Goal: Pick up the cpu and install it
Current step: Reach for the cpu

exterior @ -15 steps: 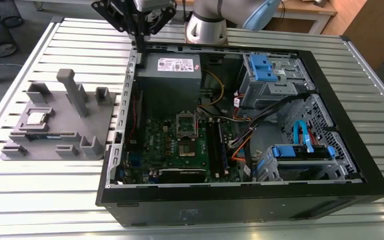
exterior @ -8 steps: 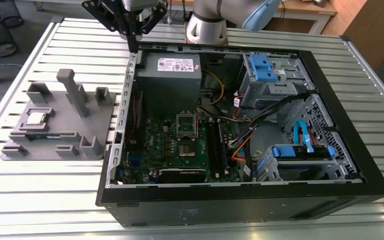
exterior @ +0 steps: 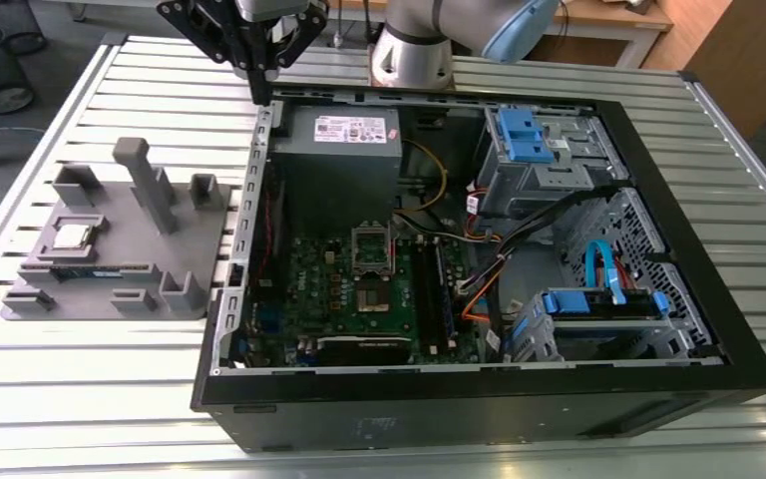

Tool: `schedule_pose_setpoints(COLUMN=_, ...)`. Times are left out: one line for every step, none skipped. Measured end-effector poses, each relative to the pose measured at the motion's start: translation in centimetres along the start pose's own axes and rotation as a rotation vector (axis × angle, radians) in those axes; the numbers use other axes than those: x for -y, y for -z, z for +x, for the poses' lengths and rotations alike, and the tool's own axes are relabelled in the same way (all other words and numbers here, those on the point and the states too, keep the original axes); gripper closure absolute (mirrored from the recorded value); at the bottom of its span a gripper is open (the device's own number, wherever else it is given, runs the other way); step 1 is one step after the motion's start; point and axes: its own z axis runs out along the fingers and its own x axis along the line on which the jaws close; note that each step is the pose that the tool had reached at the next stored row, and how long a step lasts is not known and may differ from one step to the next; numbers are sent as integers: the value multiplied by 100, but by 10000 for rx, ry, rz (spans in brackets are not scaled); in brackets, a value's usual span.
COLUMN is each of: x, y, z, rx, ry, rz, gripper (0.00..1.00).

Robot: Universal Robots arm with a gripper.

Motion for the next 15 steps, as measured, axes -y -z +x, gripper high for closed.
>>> schedule_pose_setpoints(x=0, y=0, z=0, rx=0, ry=-1, rz=0, gripper=89)
schedule_pose_setpoints(x=0, y=0, z=0, rx=0, ry=0, rz=0, gripper=89)
schedule_pose_setpoints(x=0, y=0, z=0, rx=0, ry=0, rz=0, gripper=89)
schedule_pose_setpoints(x=0, y=0, z=1, rx=0, ry=0, rz=0, gripper=89)
schedule_pose_setpoints(x=0, y=0, z=3, rx=0, ry=-1, rz=0, gripper=89)
schedule_pose_setpoints(x=0, y=0, z=6, rx=0, ry=-1, rz=0, gripper=89)
schedule_pose_setpoints(x=1, y=0, z=10, rx=0, ry=-2, rz=-1, gripper=89)
schedule_pose_setpoints(x=1, y=0, z=15, rx=0, ry=-1, rz=0, gripper=89)
schedule_pose_setpoints(x=2, y=0, z=23, rx=-1, ry=-1, rz=1, gripper=89)
schedule_pose_setpoints(x=3, y=0, z=36, rx=-1, ry=-1, rz=1, gripper=89)
schedule_pose_setpoints(x=4, y=-1, z=52, rx=-1, ry=0, rz=1, gripper=89)
schedule_pose_setpoints(x=6, y=-1, z=73, rx=0, ry=0, rz=1, gripper=89)
schedule_pose_setpoints(x=7, y=-2, z=94, rx=0, ry=0, rz=0, gripper=89)
schedule_pose_setpoints(x=9, y=-4, z=117, rx=0, ry=0, rz=0, gripper=89)
schedule_pose_setpoints(x=11, y=-5, z=141, rx=0, ry=1, rz=0, gripper=89)
